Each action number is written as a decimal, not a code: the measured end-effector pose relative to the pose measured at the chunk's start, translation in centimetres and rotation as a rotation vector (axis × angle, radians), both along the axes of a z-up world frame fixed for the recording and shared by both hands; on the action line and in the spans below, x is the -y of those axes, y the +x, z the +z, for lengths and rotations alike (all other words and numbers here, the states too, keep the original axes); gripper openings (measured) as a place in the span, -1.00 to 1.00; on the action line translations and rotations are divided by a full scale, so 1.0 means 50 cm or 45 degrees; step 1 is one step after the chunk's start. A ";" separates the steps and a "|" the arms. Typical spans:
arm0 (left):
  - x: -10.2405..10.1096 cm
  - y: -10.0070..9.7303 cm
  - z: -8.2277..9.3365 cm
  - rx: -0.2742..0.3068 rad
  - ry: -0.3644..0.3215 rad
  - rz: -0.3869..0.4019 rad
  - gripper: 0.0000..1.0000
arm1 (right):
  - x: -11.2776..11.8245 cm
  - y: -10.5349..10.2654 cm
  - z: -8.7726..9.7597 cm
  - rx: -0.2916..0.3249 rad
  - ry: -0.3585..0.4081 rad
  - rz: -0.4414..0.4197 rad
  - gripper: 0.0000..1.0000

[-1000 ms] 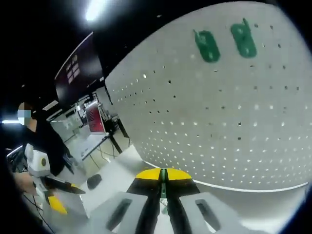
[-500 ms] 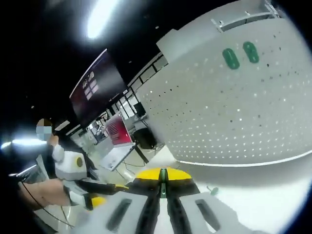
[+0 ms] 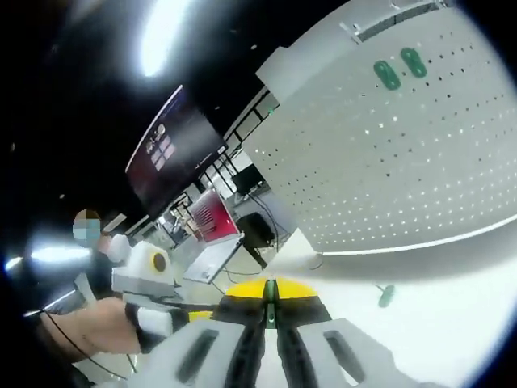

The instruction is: Insert the hook assembly into the mounting plate slot until the hook locks in place.

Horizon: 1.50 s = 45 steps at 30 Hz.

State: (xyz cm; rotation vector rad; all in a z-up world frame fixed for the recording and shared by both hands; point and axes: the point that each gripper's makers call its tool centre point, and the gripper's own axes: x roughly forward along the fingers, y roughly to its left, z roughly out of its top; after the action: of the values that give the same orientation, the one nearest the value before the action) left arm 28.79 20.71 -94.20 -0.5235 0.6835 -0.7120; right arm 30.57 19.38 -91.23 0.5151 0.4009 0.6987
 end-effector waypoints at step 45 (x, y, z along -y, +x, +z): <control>-0.023 0.000 0.070 0.311 0.169 0.002 -0.98 | -0.045 -0.049 0.105 0.114 0.029 0.104 -0.82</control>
State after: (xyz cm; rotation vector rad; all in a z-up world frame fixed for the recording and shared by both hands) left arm 28.80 21.88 -90.69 -0.3089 0.4975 -0.7105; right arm 28.11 21.60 -85.98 0.4889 0.3319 0.8030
